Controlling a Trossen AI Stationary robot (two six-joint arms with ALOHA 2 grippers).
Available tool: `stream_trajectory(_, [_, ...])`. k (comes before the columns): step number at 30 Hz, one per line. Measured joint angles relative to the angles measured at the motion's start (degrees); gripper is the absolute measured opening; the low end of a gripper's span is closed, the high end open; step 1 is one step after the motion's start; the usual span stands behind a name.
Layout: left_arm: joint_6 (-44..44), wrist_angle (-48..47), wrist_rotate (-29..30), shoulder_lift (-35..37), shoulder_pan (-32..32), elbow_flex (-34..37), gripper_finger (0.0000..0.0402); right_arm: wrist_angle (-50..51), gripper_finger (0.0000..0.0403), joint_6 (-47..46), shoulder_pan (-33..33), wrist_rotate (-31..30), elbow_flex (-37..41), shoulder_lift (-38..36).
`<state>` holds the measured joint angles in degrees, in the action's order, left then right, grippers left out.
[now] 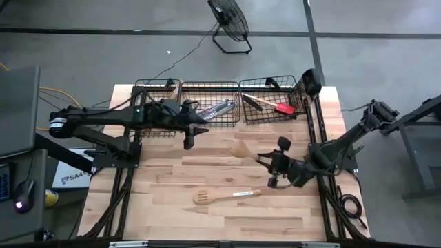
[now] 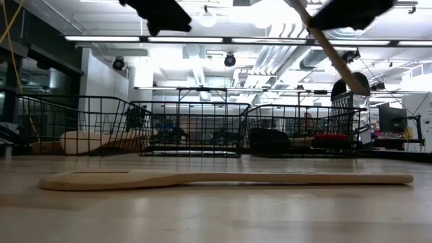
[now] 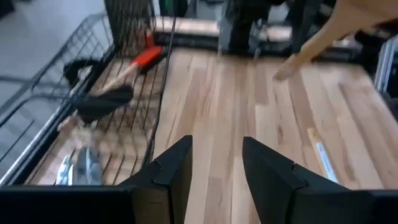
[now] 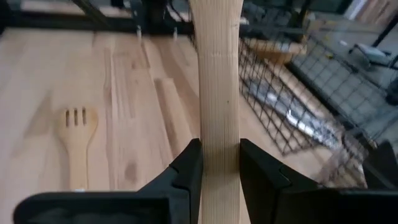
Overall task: Pick & Place Kitchen Items
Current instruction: Put the wooden serving fork into the left wire basket
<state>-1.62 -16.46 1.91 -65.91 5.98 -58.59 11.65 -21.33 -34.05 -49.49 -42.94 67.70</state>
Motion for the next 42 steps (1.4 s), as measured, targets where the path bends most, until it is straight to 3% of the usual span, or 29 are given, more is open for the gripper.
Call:
stream_trajectory(9, [1.4,28.8,-8.0,-2.0,0.0,10.1,0.0138,-20.4,0.0076,17.0,12.3,15.0,0.0,0.1])
stream_trajectory(13, [1.4,34.6,-11.2,-2.9,0.0,10.8,0.0138,-28.5,0.0076,21.2,16.6,21.3,0.0,0.1])
stream_trajectory(19, [0.6,42.4,-13.1,-5.4,0.0,10.9,0.0139,-33.0,0.0076,22.2,21.1,27.1,-0.1,2.9])
stream_trajectory(24, [0.1,47.0,-13.6,-7.9,0.0,10.8,0.0153,-36.6,0.0076,22.6,21.5,28.7,-0.1,6.0])
stream_trajectory(34, [-0.5,52.6,-15.3,-11.9,0.0,10.8,0.0261,-40.9,0.0076,22.6,24.1,29.4,0.0,8.8])
stream_trajectory(42, [-1.6,54.2,-15.3,-12.0,0.0,10.8,0.0262,-43.3,0.0076,22.5,25.6,30.6,-0.1,9.8])
